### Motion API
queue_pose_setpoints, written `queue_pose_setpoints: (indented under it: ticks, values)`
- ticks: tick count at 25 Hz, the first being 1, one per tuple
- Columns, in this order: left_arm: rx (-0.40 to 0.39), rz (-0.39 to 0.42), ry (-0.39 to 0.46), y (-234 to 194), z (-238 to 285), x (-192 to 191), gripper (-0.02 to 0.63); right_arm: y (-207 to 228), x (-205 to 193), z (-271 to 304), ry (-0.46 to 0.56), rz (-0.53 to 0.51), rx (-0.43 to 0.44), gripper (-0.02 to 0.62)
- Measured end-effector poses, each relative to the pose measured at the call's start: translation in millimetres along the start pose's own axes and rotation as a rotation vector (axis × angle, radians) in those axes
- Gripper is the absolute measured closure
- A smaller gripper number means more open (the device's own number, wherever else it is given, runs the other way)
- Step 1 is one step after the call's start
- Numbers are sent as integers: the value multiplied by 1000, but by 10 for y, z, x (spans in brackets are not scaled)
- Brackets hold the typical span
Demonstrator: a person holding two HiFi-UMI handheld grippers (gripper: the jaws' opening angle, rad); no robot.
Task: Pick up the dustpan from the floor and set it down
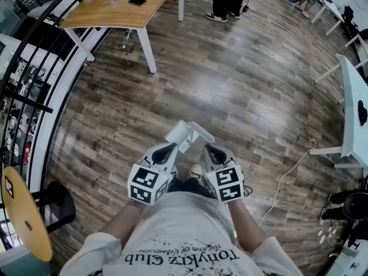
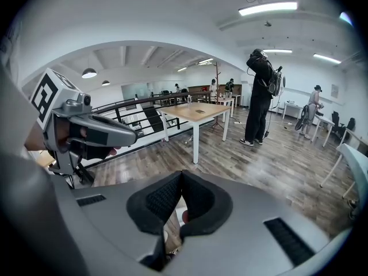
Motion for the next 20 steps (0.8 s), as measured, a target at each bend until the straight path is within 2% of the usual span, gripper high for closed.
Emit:
queue_pose_setpoints:
  ticks: [20]
  values:
    - [2,5,4,0,-41,5,583,80,-8,-32,2,22,-30,571]
Point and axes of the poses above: the fingertips, and each gripper's own axes: z forward along the fingers, y to its right, x out of its top, the point moved 6 cm from there along -z, backward along the fingers, and after that the axes turned 15 degrees about -x, right-handed, at the moved point
